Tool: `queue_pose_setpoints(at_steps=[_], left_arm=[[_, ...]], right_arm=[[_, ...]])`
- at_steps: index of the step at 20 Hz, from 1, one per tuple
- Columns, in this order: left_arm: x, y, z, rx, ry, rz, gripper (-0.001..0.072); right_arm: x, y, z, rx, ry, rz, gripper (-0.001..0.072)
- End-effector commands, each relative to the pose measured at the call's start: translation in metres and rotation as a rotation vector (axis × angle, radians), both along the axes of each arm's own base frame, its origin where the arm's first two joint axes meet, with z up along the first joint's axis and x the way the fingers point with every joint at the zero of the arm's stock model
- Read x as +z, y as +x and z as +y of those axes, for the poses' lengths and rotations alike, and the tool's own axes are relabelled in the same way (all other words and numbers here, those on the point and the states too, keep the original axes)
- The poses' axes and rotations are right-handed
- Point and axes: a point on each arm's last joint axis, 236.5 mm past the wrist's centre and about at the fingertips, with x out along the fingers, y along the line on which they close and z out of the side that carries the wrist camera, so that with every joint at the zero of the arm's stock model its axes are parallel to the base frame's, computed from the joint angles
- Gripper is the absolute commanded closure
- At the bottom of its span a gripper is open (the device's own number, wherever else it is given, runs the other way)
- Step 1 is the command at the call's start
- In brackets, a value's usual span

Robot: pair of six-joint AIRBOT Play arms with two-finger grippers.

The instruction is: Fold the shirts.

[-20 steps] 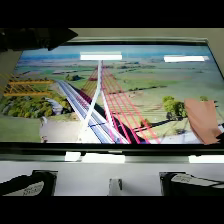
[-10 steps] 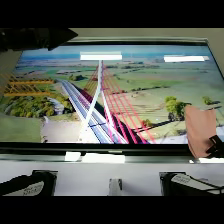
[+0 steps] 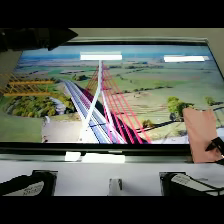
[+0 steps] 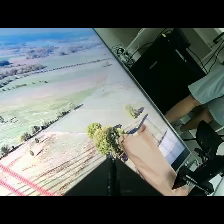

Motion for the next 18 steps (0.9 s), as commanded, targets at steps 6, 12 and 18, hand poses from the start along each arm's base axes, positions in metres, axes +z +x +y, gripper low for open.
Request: queue_pose_setpoints(at_steps=[6, 12, 18], left_arm=[[-0.052, 0.038, 0.028, 0.151, 0.246, -0.006, 0.0672], [-0.209, 0.068, 0.137, 0.439, 1.004, 0.289, 0.0658], [-0.308, 0.025, 0.152, 0.304, 1.224, 0.67, 0.007]], right_arm=[[0.196, 0.134, -0.103, 0.173, -0.52, -0.414, 0.0154], [0.276, 0.299, 0.066, 0.651, -0.527, -0.733, 0.0154], [0.165, 0.295, 0.223, 0.943, -0.15, -0.425, 0.0006]])
